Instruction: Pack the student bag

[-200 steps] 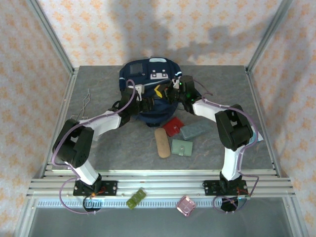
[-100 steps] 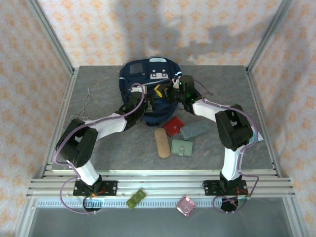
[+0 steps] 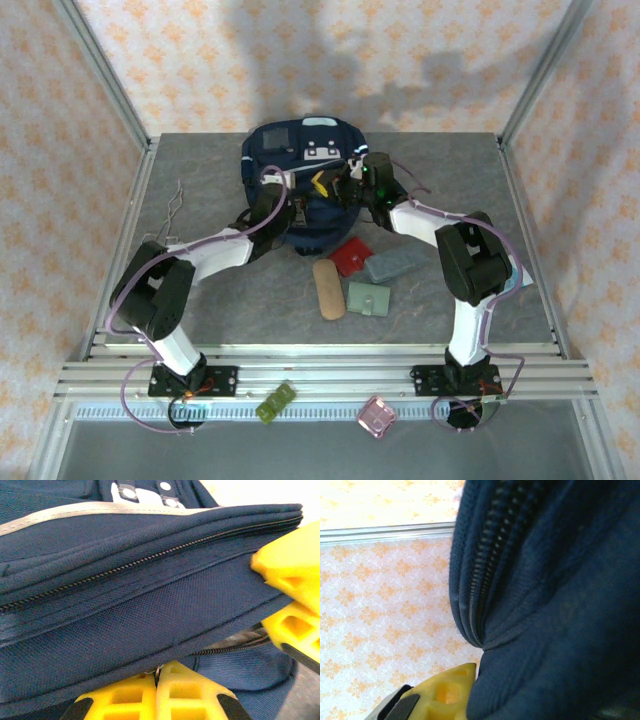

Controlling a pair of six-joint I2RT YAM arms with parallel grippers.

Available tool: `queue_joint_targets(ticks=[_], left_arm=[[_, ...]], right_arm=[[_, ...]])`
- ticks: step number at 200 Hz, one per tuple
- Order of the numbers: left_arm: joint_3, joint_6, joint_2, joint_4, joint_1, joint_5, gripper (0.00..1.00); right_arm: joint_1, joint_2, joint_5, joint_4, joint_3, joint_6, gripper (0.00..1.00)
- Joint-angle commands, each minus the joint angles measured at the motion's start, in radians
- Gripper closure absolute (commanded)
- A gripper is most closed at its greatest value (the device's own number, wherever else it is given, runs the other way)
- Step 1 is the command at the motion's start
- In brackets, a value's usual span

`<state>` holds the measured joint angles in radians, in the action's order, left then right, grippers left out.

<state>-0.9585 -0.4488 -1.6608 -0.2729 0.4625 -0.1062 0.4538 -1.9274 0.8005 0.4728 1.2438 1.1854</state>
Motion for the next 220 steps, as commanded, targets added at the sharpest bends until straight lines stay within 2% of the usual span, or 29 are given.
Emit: queue_joint_targets(ticks=[1, 20, 50, 72, 95, 119, 136, 154, 220], left_arm=[[-0.019, -0.024, 0.043, 0.038, -0.042, -0.144, 1.0], [-0.037, -0.008, 0.032, 0.093, -0.042, -0.114, 1.0], [-0.027, -0.036, 0.014, 0.05, -0.037, -0.051, 1.0], [-0.001, -0.066, 0.007, -0.062, -0.028, -0.067, 0.81], [-0.013, -0.064, -0.021, -0.104, -0.013, -0.056, 0.79], [-0.028, -0.042, -0.043, -0.092, 0.018, 0.037, 0.81], [-0.025, -0.041, -0.052, -0.082, 0.031, 0.121, 0.91], [-0.02, -0.047, -0.058, -0.072, 0.03, 0.155, 1.0], [0.051, -0.016, 0.069, 0.146, -0.004, 0.199, 1.0]], right_arm=[[0.023, 0.007, 0.06, 0.077, 0.038, -0.01, 1.0], [0.023, 0.008, 0.06, 0.079, 0.031, -0.01, 1.0], [0.025, 0.016, 0.059, 0.089, 0.022, -0.004, 1.0], [0.025, 0.019, 0.057, 0.082, 0.023, -0.004, 1.0], [0.025, 0.022, 0.054, 0.074, 0.023, -0.009, 1.0], [0.026, 0.023, 0.054, 0.073, 0.026, -0.007, 1.0], [0.026, 0.024, 0.054, 0.068, 0.031, -0.009, 1.0], [0.026, 0.021, 0.055, 0.063, 0.037, -0.011, 1.0], [-0.015, 0.044, 0.005, -0.008, 0.001, -0.079, 1.0]])
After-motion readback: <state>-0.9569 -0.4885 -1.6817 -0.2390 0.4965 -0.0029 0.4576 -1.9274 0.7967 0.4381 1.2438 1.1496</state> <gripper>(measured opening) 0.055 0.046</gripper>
